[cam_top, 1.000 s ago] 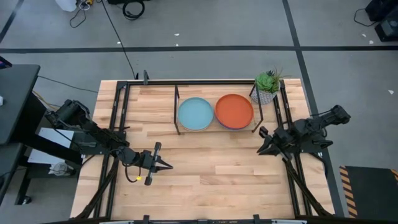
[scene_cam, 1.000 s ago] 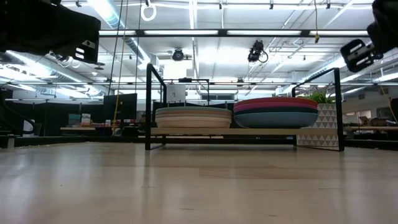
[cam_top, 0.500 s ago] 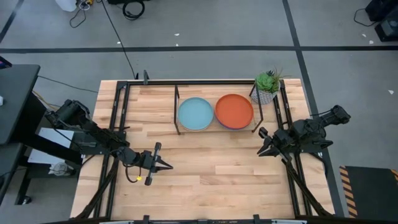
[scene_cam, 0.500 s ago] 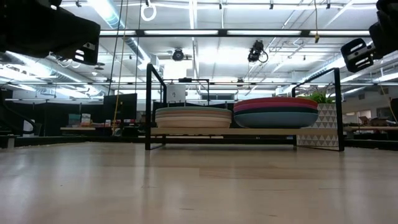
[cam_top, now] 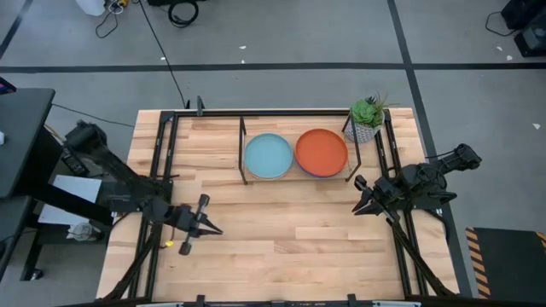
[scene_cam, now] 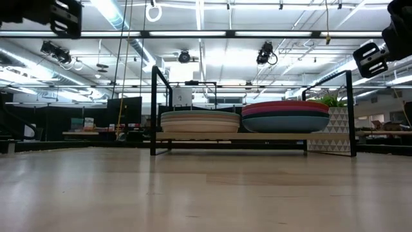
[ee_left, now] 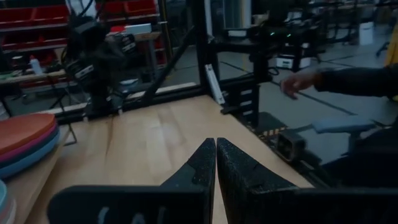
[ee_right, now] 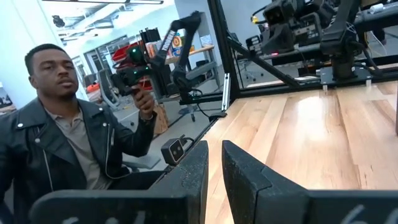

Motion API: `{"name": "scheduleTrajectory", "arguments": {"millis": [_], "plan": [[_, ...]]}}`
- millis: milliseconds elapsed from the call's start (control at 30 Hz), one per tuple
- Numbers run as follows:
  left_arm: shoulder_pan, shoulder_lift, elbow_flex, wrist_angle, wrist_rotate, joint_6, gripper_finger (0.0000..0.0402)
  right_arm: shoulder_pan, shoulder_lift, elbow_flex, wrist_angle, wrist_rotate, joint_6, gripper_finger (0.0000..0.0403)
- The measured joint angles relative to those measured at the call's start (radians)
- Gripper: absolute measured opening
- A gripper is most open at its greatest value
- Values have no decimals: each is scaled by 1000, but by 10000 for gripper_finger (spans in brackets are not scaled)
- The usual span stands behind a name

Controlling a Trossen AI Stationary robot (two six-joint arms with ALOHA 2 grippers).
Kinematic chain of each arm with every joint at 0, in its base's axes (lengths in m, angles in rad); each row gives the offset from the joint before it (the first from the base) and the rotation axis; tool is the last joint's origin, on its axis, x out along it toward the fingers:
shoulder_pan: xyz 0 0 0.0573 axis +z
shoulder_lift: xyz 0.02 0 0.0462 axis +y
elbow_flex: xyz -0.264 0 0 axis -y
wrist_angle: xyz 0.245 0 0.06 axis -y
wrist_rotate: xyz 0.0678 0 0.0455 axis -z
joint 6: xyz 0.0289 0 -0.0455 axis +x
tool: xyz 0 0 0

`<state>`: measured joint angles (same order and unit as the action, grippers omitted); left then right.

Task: Place and stack plates onto a shelf
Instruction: Return to Home Position

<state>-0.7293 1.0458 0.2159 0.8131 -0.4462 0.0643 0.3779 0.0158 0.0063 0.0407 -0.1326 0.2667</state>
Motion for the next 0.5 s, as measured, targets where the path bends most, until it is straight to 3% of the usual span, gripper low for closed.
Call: {"name": "scheduleTrajectory", "arguments": {"millis": [133, 333, 500], "plan": [[-15, -189, -46, -122, -1, -1, 23, 0, 0, 0, 0, 0, 1, 52], [-14, -486, -193, -135, -2, -2, 23, 0, 0, 0, 1, 0, 1, 52], [-14, -655, -207, -298, -5, -27, 23, 0, 0, 0, 3, 0, 1, 52]]}}
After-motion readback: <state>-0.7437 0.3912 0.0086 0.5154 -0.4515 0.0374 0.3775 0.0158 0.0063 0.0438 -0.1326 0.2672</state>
